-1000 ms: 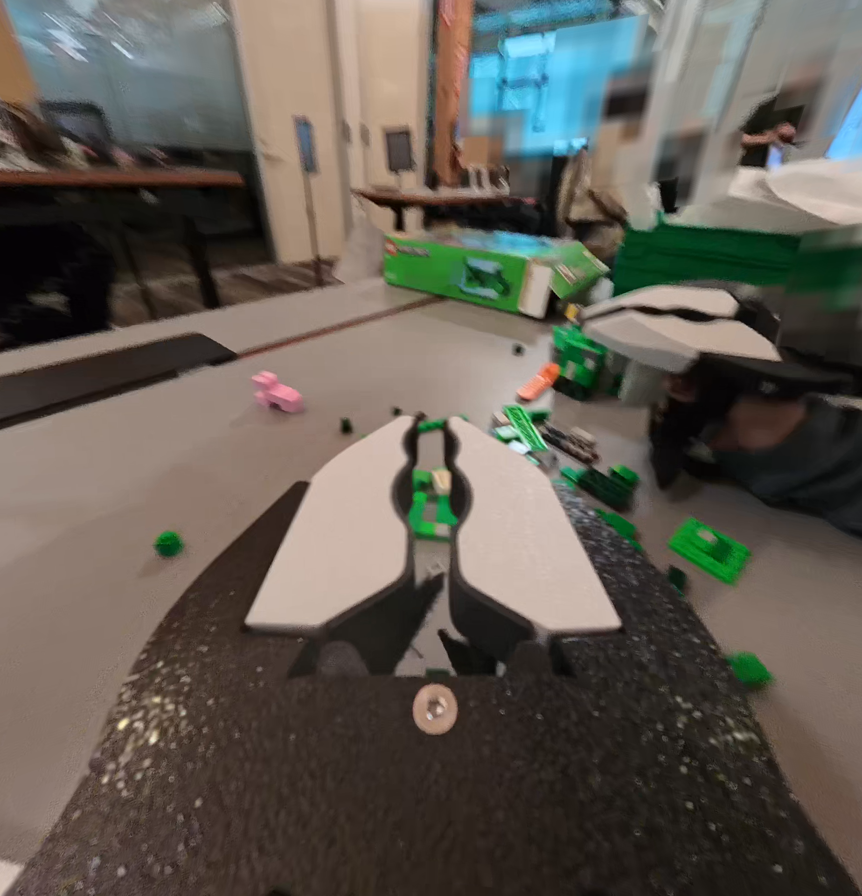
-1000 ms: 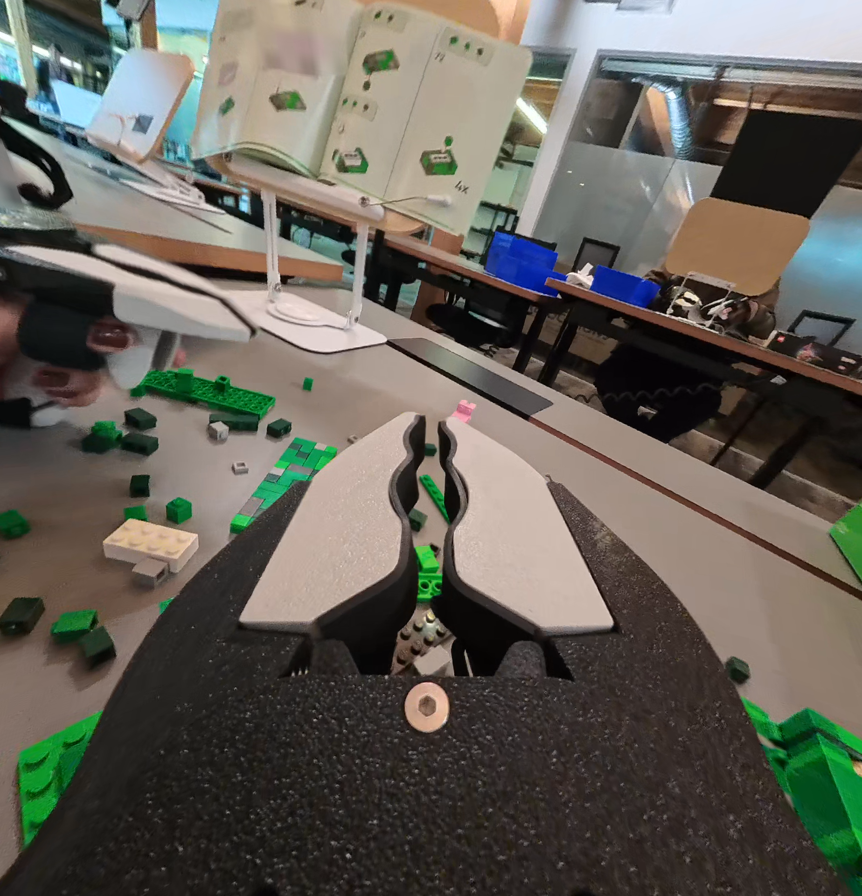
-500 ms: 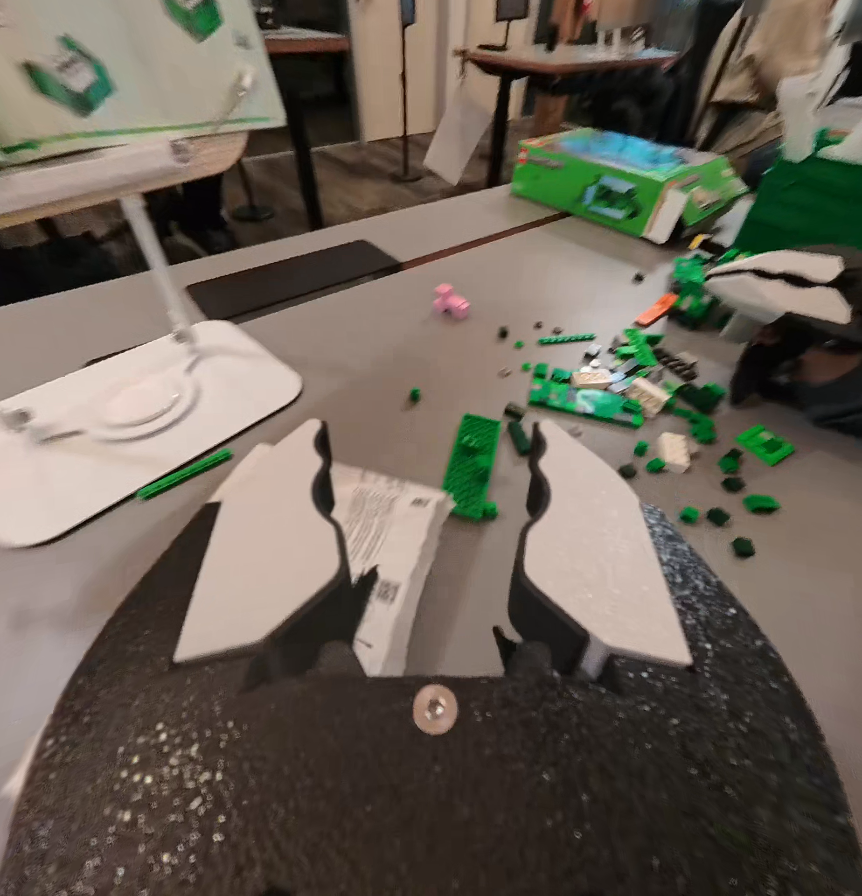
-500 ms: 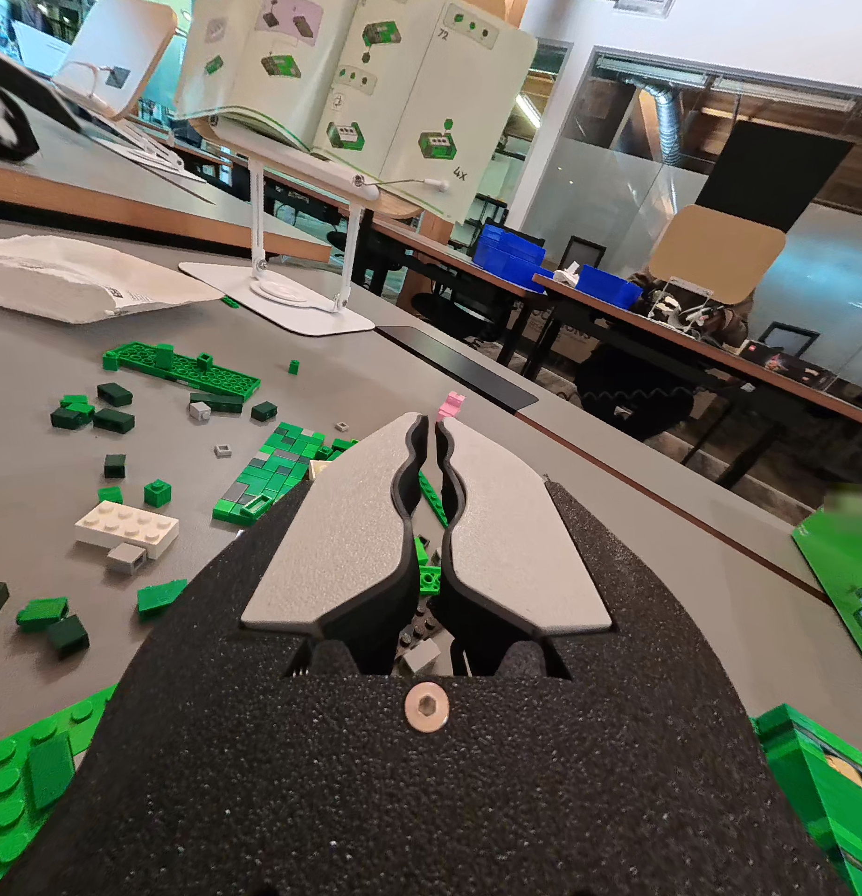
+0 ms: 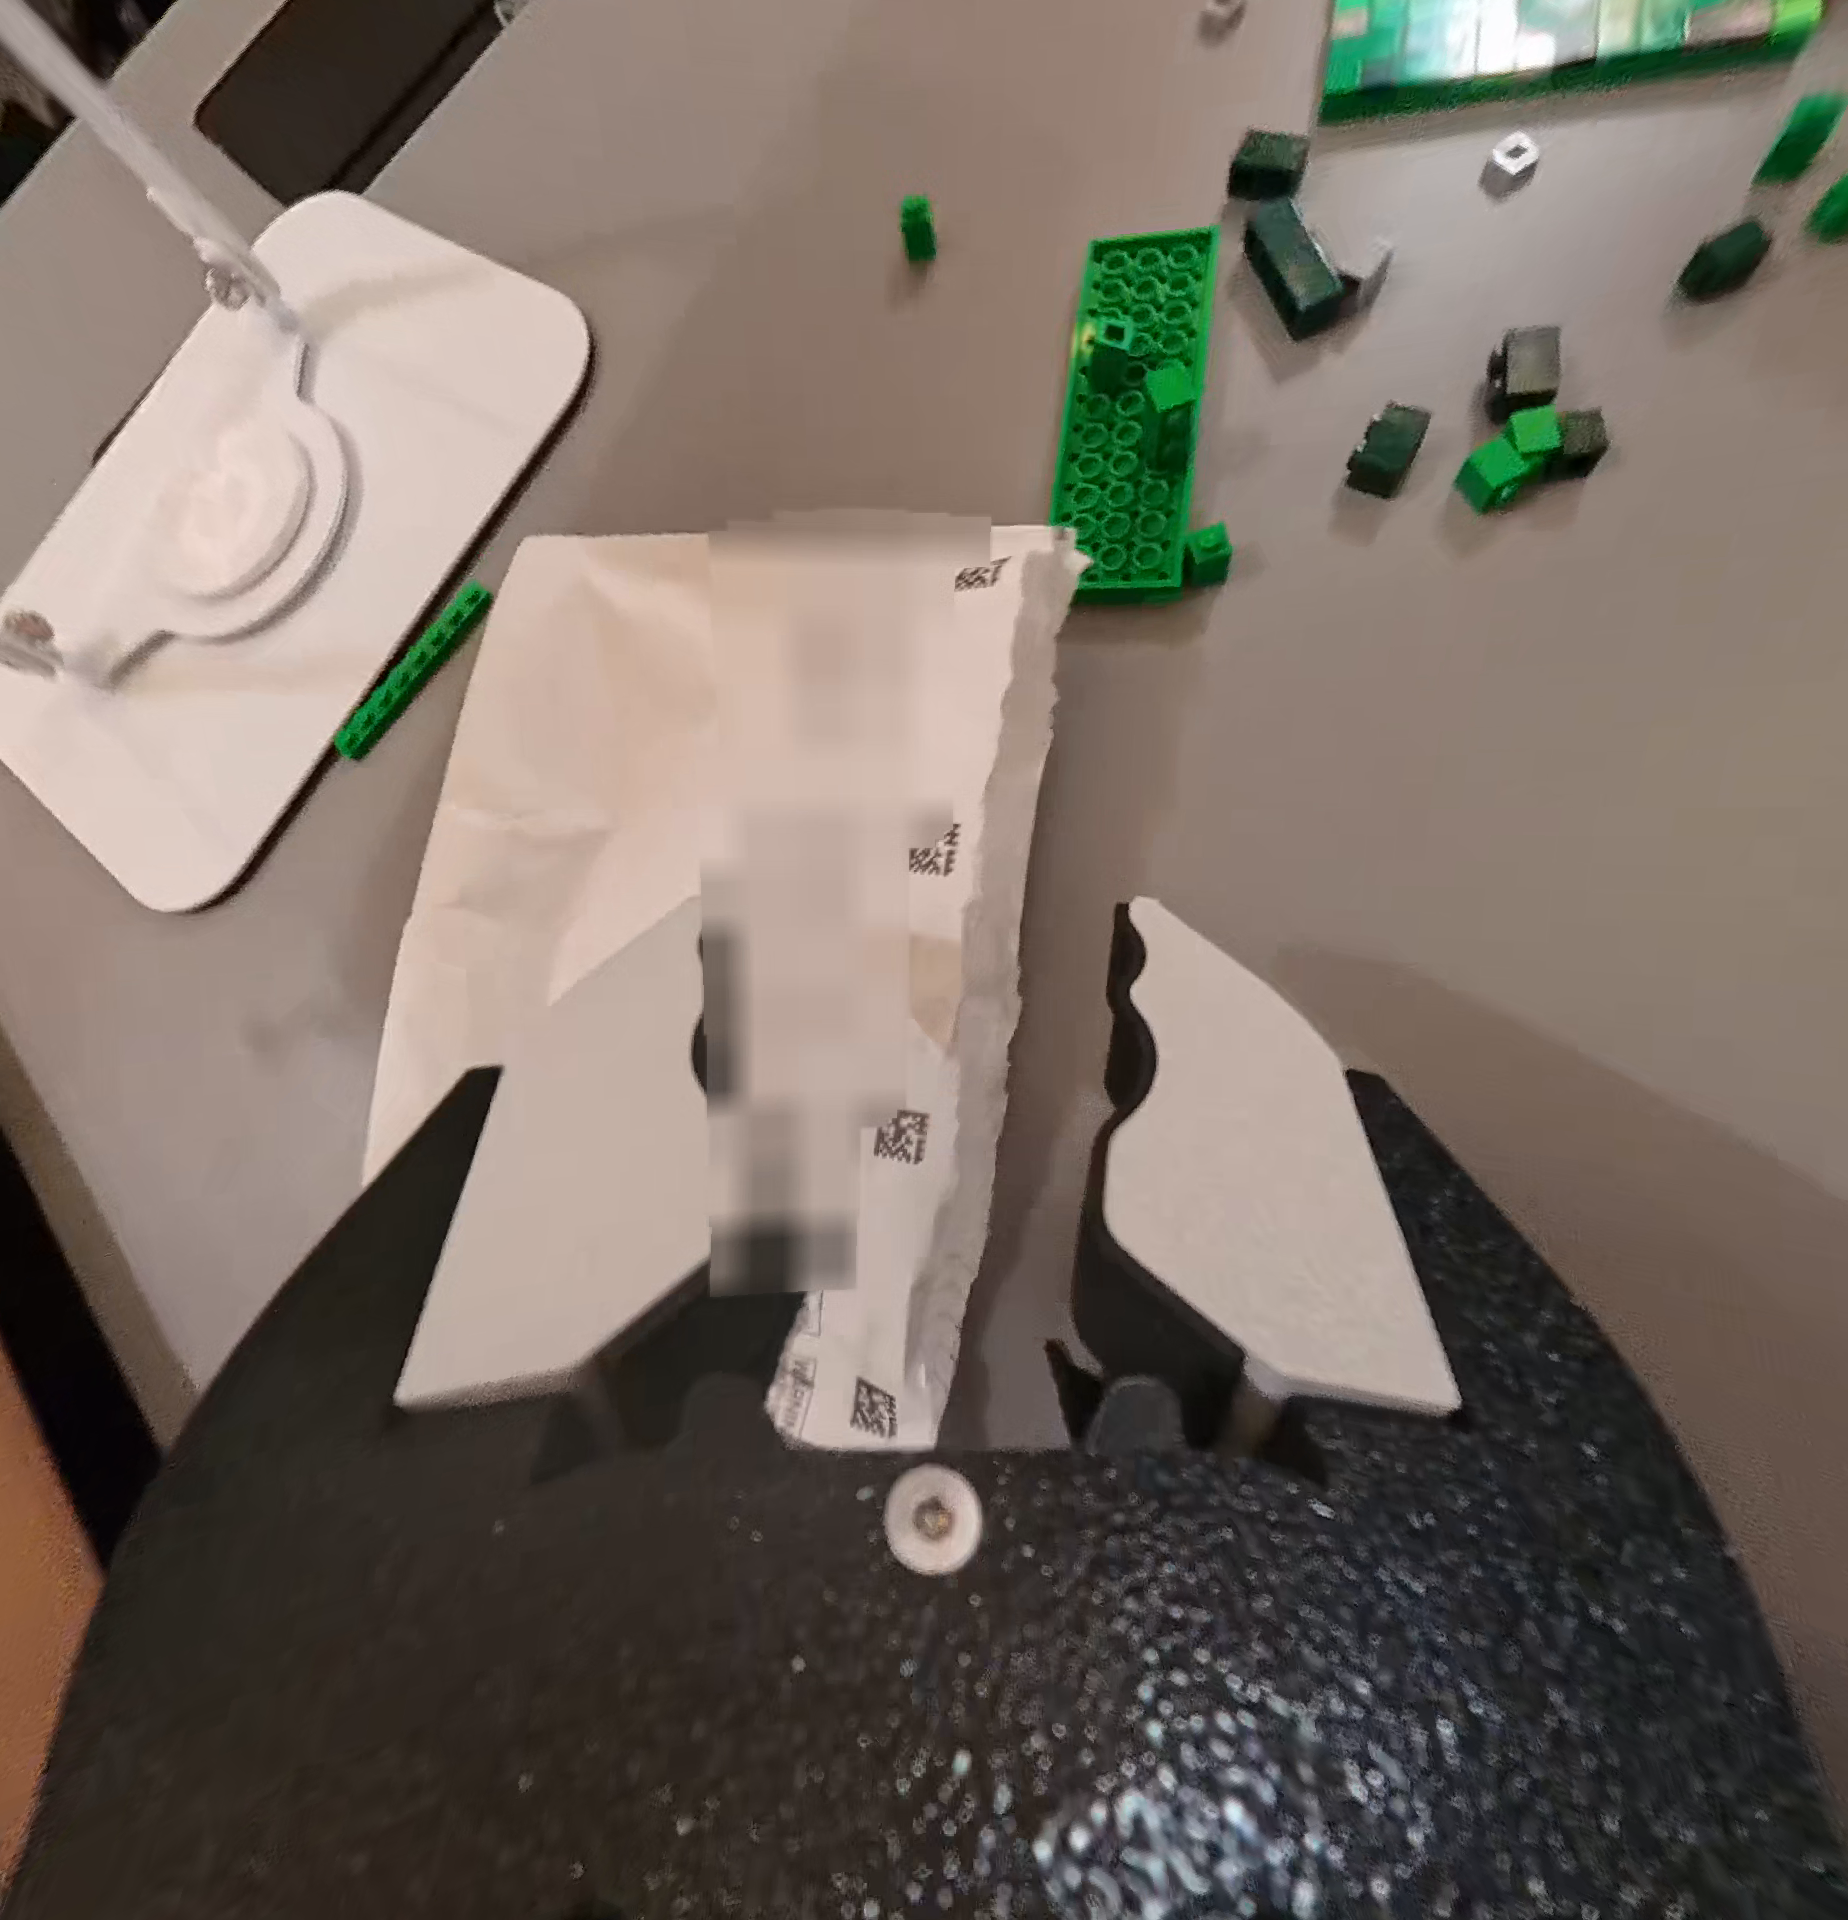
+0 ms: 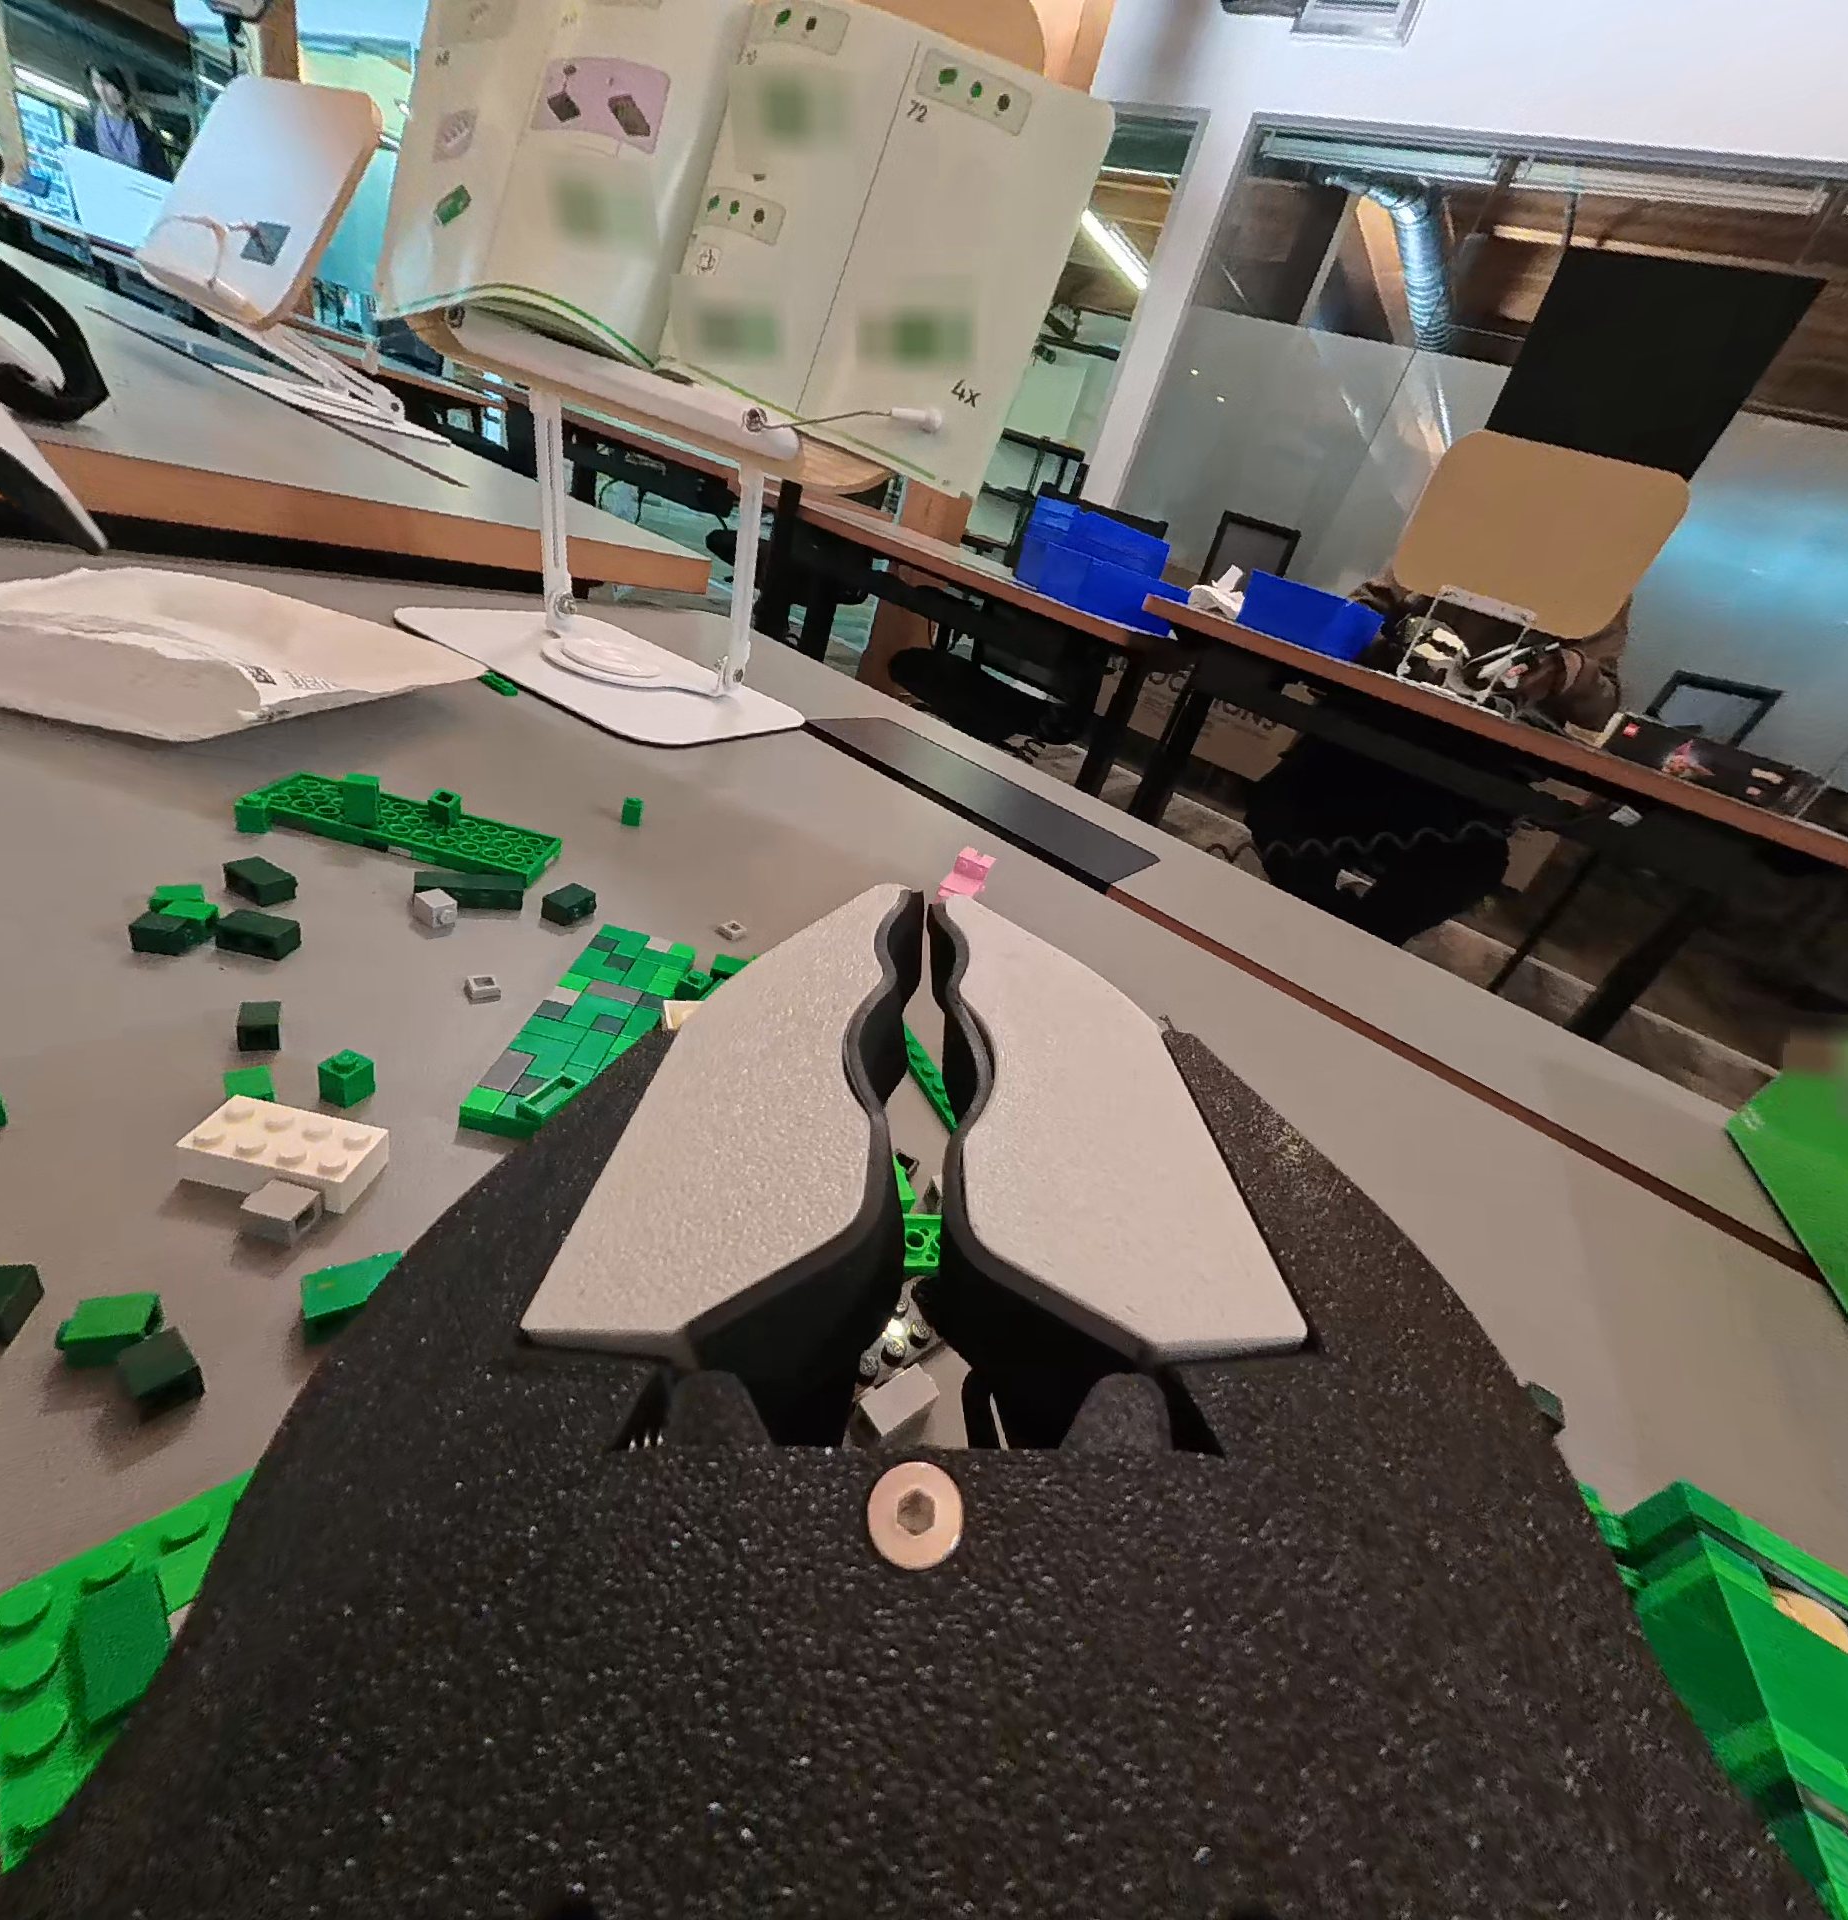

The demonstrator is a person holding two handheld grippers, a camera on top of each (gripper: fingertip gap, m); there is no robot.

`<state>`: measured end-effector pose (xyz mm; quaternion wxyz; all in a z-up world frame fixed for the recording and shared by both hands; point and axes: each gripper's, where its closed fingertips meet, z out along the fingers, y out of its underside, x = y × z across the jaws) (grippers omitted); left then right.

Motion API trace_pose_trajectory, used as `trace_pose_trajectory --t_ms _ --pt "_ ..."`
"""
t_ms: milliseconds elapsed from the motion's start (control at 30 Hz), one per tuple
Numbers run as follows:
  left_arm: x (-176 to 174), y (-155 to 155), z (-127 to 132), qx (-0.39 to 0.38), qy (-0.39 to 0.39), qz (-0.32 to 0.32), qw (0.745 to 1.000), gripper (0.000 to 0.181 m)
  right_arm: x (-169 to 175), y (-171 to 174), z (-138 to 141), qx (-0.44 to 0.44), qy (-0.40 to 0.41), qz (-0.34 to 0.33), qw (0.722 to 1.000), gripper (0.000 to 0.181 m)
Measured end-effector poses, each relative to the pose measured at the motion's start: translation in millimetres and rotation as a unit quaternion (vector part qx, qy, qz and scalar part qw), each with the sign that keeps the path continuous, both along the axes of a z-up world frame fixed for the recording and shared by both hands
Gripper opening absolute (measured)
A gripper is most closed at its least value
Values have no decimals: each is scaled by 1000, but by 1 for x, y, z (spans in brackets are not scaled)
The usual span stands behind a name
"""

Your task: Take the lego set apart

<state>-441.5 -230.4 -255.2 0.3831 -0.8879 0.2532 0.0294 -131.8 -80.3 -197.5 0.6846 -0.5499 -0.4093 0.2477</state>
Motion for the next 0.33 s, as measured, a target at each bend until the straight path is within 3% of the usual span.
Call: trace_pose_trajectory --t_ms 100,167,333 --pt "8 7 -4 3 41 -22 999 66 0 -1 0 0 1 2 1000 0" --pt "16 13 -5 11 20 -28 999 65 1 -1 0 0 1 2 1000 0" --pt "4 17 -20 -18 72 0 997 61 2 0 1 -2 4 2 1000 0"
